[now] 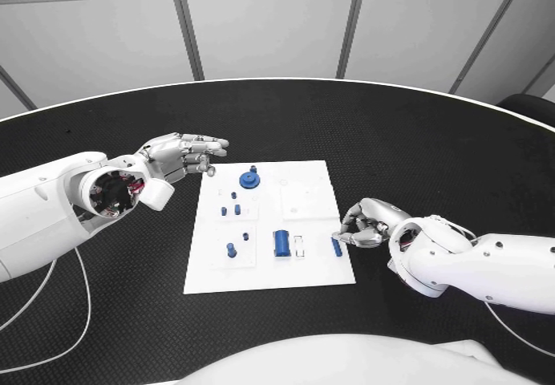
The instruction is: Assemble the parts on the task board
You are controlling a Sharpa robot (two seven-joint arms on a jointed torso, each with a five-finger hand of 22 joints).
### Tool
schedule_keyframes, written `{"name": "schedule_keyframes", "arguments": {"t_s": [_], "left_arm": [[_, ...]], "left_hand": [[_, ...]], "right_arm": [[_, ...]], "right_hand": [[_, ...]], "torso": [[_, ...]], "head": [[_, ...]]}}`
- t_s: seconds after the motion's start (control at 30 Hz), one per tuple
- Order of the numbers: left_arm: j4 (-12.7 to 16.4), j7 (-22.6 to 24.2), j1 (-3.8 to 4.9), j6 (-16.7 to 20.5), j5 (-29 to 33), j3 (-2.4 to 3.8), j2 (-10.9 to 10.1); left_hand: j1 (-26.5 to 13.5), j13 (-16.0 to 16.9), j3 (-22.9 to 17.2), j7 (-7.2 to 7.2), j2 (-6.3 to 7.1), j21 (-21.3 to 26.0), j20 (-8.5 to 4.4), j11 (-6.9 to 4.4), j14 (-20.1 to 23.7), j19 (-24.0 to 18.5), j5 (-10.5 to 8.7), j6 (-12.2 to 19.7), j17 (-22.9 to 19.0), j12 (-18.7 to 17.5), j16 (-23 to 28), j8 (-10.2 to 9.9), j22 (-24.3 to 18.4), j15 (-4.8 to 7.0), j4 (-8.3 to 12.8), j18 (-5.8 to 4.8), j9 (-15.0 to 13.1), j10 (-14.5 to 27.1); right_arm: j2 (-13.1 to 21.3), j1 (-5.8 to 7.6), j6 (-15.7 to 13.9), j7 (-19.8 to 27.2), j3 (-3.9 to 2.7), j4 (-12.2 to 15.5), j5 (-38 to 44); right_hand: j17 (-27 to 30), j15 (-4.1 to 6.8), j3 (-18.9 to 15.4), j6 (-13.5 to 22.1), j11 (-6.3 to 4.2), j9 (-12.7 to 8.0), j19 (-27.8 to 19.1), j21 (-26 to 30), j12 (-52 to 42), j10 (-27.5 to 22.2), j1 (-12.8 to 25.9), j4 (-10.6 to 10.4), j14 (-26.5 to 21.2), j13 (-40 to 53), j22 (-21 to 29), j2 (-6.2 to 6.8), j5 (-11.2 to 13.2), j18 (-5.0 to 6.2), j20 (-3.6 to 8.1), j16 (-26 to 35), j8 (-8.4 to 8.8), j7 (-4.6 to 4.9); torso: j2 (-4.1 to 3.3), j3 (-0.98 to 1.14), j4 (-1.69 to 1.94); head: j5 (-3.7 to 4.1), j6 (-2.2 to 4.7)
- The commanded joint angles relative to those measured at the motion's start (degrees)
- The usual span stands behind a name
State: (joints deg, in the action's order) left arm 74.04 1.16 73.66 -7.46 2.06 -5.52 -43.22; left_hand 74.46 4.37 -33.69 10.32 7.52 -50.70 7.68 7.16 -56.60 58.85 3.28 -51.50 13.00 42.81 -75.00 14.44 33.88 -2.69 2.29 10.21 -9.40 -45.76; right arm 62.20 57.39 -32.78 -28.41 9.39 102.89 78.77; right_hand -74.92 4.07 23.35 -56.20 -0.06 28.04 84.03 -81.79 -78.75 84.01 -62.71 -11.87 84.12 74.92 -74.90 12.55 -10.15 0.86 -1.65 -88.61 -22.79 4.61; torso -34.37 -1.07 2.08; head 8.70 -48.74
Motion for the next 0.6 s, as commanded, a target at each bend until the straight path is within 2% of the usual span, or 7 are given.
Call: {"name": "schedule_keyframes", "arguments": {"t_s": [0.03,0.33,0.6], "left_arm": [[0.01,-0.01,0.00,-0.01,0.00,0.00,-0.02],[0.04,-0.01,0.00,0.00,0.00,0.00,-0.10],[0.17,0.01,0.00,0.02,0.00,0.00,-0.32]], "left_hand": [[-0.30,0.05,0.02,0.26,-0.03,0.19,0.19,-0.08,0.30,0.26,-0.10,0.19,0.04,-0.02,0.10,-0.28,-0.05,-0.17,-0.25,0.42,-0.09,0.33],[-0.41,0.06,0.07,0.27,-0.04,0.24,0.20,-0.06,0.30,0.28,-0.10,0.18,0.04,-0.01,0.10,-0.29,-0.09,-0.19,-0.41,0.41,-0.10,0.35],[-0.41,0.06,0.07,0.27,-0.04,0.24,0.20,-0.06,0.30,0.28,-0.10,0.18,0.04,-0.01,0.10,-0.29,-0.09,-0.19,-0.41,0.41,-0.10,0.35]], "right_arm": [[-0.23,-0.01,0.32,-0.23,0.01,-0.03,0.67],[-0.72,-0.04,2.27,-1.07,0.10,-0.26,1.55],[-0.99,-0.13,4.01,-2.32,0.30,-0.67,3.74]], "right_hand": [[-12.29,-0.41,-0.30,-0.51,0.31,0.14,4.40,0.24,0.30,1.16,0.78,-0.24,5.23,9.17,-12.69,0.29,0.54,0.77,-0.52,0.38,0.19,0.09],[-12.18,-0.35,-1.24,-0.67,0.23,0.31,4.37,0.47,0.52,1.06,1.09,-0.46,5.20,9.07,-12.63,0.70,0.86,0.81,-0.49,0.45,0.14,-0.01],[-12.30,-0.29,-1.77,-0.92,0.14,0.49,4.42,0.22,0.52,1.05,0.81,-0.31,5.23,9.07,-12.71,0.88,0.88,0.76,-0.45,0.38,-0.02,-0.13]], "torso": [[0.03,0.03,-0.03],[0.00,-0.01,0.06],[0.00,0.01,-0.02]], "head": [[-0.08,-0.01],[-0.05,-0.06],[-0.26,-0.11]]}}
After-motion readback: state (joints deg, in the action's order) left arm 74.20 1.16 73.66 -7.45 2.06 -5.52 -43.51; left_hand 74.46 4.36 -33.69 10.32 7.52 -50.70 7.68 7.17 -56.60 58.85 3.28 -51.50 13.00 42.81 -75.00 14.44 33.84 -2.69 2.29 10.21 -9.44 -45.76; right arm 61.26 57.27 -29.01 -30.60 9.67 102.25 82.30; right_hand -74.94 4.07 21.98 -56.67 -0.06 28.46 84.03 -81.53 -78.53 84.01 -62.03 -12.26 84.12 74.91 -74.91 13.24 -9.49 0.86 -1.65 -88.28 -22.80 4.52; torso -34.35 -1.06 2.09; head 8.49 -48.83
